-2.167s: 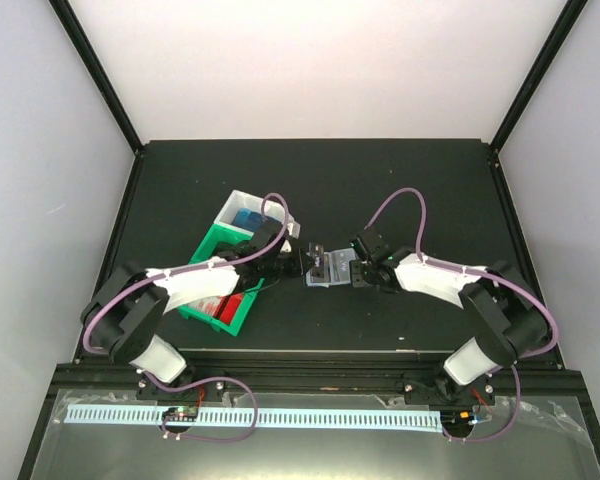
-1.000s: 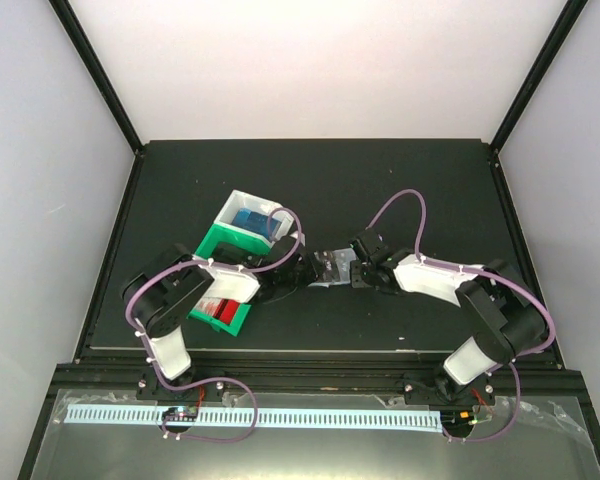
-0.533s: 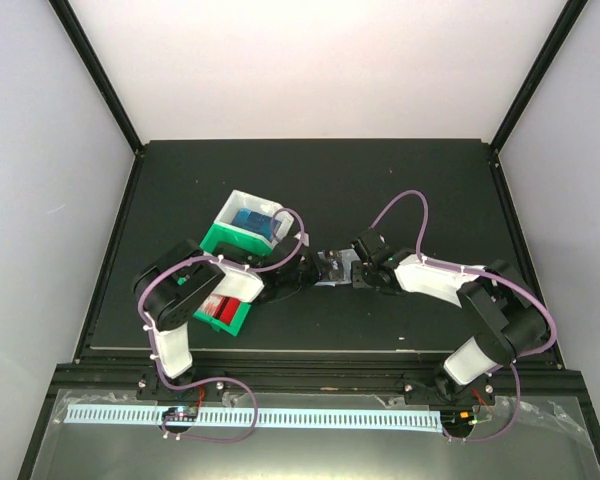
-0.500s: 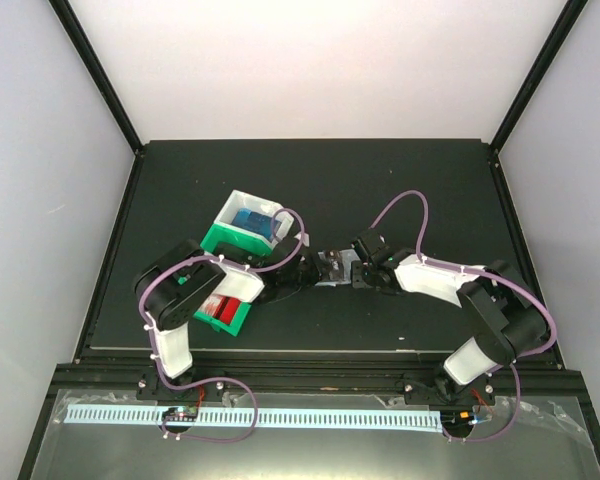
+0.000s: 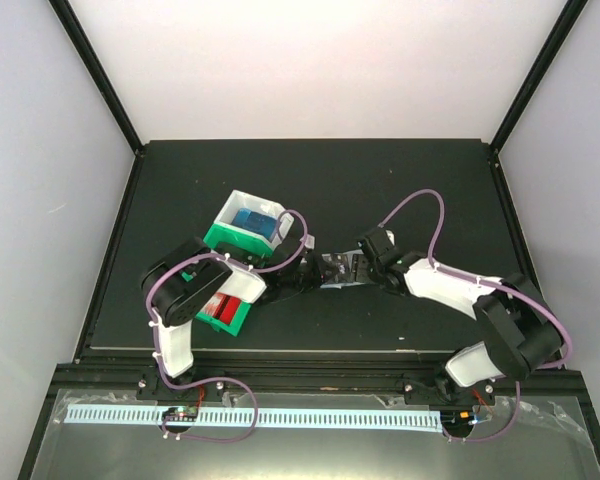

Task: Put the credit cards into the card holder
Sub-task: Insert the credit card into the card holder.

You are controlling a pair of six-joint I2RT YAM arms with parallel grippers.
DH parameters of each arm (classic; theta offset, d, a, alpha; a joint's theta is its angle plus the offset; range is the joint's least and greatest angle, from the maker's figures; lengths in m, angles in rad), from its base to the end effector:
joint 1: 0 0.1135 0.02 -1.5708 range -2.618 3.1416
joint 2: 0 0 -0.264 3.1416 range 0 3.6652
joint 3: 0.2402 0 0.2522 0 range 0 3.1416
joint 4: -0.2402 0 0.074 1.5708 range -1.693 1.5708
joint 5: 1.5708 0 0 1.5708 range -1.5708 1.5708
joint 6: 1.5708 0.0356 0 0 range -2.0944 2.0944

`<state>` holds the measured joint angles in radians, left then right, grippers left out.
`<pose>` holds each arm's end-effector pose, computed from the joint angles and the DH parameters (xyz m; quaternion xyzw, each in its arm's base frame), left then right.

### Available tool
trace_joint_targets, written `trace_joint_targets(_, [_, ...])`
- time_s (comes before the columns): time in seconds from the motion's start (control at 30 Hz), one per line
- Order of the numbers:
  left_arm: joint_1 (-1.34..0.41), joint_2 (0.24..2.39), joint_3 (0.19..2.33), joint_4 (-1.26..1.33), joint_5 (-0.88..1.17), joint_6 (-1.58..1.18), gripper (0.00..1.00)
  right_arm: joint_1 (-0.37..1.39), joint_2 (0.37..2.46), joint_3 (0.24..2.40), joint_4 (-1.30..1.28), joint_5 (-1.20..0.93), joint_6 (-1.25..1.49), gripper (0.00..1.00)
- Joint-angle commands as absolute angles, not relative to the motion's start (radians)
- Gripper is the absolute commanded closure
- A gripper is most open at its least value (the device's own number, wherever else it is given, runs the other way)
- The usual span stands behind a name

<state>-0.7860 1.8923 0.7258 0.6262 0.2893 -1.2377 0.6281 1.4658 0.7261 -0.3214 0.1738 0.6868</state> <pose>0.2385 -0.2532 0.1067 -0.1236 0.8551 -0.4799 0.1522 0.2196 0.1519 0.1600 0.0502 0.9630 0.0870 0.2501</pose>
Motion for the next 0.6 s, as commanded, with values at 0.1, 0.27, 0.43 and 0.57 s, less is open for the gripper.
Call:
trace_joint_targets(0.1, [-0.796, 1.939, 0.735, 0.697, 0.362, -1.237, 0.98, 0.577, 1.505, 0.704, -0.253, 0.156, 0.689, 0.25])
trace_joint_targets(0.27, [-0.800, 1.950, 0.737, 0.687, 0.338, -1.253, 0.98, 0.556, 1.540, 0.685, -0.202, 0.069, 0.687, 0.23])
trace_joint_targets(0.43, [-0.801, 1.967, 0.760, 0.687, 0.330, -1.272, 0.98, 0.540, 1.564, 0.667, -0.163, -0.027, 0.691, 0.22])
trace_joint_targets(0.57, [-0.801, 1.961, 0.768, 0.660, 0.294, -1.276, 0.98, 0.529, 1.551, 0.642, -0.132, -0.083, 0.704, 0.23])
